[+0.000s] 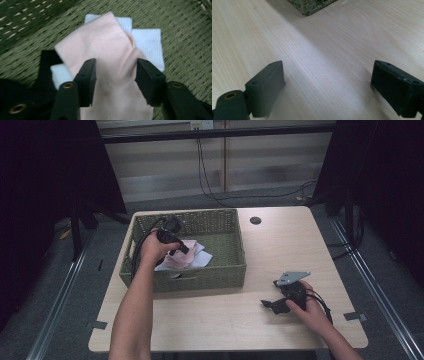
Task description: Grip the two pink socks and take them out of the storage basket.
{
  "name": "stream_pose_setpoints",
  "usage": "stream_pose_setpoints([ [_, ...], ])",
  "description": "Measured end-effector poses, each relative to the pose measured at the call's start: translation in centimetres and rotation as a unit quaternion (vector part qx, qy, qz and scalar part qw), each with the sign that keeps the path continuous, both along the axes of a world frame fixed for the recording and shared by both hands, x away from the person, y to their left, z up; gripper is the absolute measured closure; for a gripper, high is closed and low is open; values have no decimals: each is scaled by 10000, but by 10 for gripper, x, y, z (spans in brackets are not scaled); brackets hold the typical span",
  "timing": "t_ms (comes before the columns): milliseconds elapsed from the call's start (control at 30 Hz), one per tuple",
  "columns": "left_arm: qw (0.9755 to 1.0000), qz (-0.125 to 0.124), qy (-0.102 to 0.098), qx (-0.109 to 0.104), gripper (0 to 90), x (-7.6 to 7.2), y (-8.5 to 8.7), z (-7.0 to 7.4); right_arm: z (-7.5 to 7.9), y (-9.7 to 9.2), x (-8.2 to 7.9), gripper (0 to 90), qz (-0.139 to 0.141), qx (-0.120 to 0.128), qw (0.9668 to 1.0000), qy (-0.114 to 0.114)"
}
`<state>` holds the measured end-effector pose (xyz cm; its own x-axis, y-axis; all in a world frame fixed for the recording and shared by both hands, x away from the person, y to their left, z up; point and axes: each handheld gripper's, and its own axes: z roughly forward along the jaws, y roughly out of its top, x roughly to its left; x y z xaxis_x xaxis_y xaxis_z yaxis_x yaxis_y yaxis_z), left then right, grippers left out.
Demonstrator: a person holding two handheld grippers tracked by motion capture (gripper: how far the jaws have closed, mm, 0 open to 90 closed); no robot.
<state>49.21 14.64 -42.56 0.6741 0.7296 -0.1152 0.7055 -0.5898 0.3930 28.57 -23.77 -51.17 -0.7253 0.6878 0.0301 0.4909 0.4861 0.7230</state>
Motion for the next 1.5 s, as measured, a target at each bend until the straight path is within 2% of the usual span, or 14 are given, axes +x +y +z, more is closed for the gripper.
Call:
stream_pose_setpoints([
  [33,9999,-19,-14,116,552,1,-1,-1,0,0,0,106,-6,2,10000,6],
  [67,9998,69,120,165,610,1,-2,-3,0,0,0,106,0,0,10000,1],
  [200,9991,140,235,322,782,2,-4,-5,0,0,0,106,-6,3,10000,6],
  [300,9990,143,264,337,802,-1,-6,2,0,0,0,106,0,-1,10000,1],
  [433,9988,204,393,196,824,-5,-1,17,0,0,0,106,-1,0,10000,-1],
  [500,9990,224,372,105,826,-6,3,24,0,0,0,106,-6,2,10000,6],
  [600,9991,223,356,100,828,-8,7,36,0,0,0,106,-6,2,10000,7],
  [800,9987,144,462,-176,829,-15,7,55,0,0,0,106,-6,2,10000,7],
  [933,9989,108,426,-150,828,-16,10,63,0,0,0,106,0,-1,10000,1],
  [1067,9987,182,465,-126,827,-15,12,57,0,0,0,106,7,-4,10000,-6],
  [1167,9989,190,399,-127,823,-14,12,51,0,0,0,106,0,0,10000,0],
  [1300,9988,193,449,-70,811,-11,12,40,0,0,0,106,0,-1,10000,0],
  [1467,9981,142,603,-27,803,-11,10,28,0,0,0,106,-5,1,10000,5],
  [1500,9983,110,570,-8,807,-10,10,27,0,0,0,106,-5,2,10000,5],
])
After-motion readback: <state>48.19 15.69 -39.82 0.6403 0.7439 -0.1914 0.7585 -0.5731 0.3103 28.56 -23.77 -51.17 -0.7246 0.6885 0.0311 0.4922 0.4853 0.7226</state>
